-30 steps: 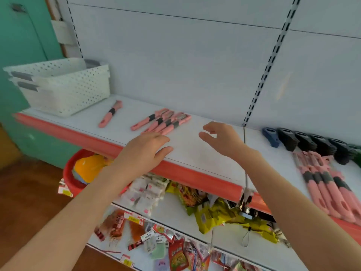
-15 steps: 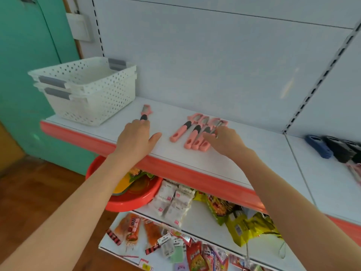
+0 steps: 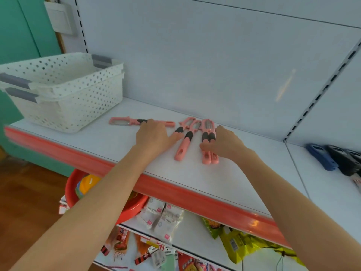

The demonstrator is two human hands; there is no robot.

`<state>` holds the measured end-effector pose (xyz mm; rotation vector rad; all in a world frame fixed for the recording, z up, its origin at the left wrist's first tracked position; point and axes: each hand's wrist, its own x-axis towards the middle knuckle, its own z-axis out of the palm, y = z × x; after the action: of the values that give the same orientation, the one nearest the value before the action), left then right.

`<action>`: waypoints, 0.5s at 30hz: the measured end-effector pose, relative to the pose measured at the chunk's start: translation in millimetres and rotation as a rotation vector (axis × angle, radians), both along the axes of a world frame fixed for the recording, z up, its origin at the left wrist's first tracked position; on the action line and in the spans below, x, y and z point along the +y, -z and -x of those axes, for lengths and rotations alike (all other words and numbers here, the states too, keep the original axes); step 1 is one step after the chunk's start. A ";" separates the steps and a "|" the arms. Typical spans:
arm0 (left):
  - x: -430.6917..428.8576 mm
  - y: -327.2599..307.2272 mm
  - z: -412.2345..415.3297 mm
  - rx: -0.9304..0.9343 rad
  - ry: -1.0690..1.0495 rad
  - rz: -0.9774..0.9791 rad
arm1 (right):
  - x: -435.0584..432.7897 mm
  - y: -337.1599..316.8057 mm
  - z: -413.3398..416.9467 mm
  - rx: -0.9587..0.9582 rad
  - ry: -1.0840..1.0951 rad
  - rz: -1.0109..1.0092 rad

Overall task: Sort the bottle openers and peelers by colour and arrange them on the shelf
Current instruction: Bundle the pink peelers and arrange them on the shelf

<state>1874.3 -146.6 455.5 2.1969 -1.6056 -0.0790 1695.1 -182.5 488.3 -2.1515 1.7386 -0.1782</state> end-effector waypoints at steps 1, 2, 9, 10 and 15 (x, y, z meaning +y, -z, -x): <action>-2.6 -2.3 -0.1 -0.033 -0.041 0.001 | -1.4 -0.1 3.9 0.009 -0.006 -0.004; -4.9 -6.4 -0.9 -0.071 -0.074 -0.001 | -2.5 -0.7 6.8 0.017 -0.013 -0.006; -25.3 -11.0 -21.8 -0.141 -0.054 -0.170 | -2.8 -3.0 5.6 0.049 0.005 -0.036; -25.3 -11.3 -22.5 -0.152 -0.040 -0.183 | -2.2 -2.9 4.7 0.052 0.013 -0.032; -21.8 -13.8 -26.8 -0.091 -0.001 -0.150 | -0.4 -3.7 -1.0 0.077 0.042 -0.027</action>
<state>1901.1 -168.4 469.3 2.3452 -1.6975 -0.1044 1696.0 -182.9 492.0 -2.1299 1.8193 -0.0838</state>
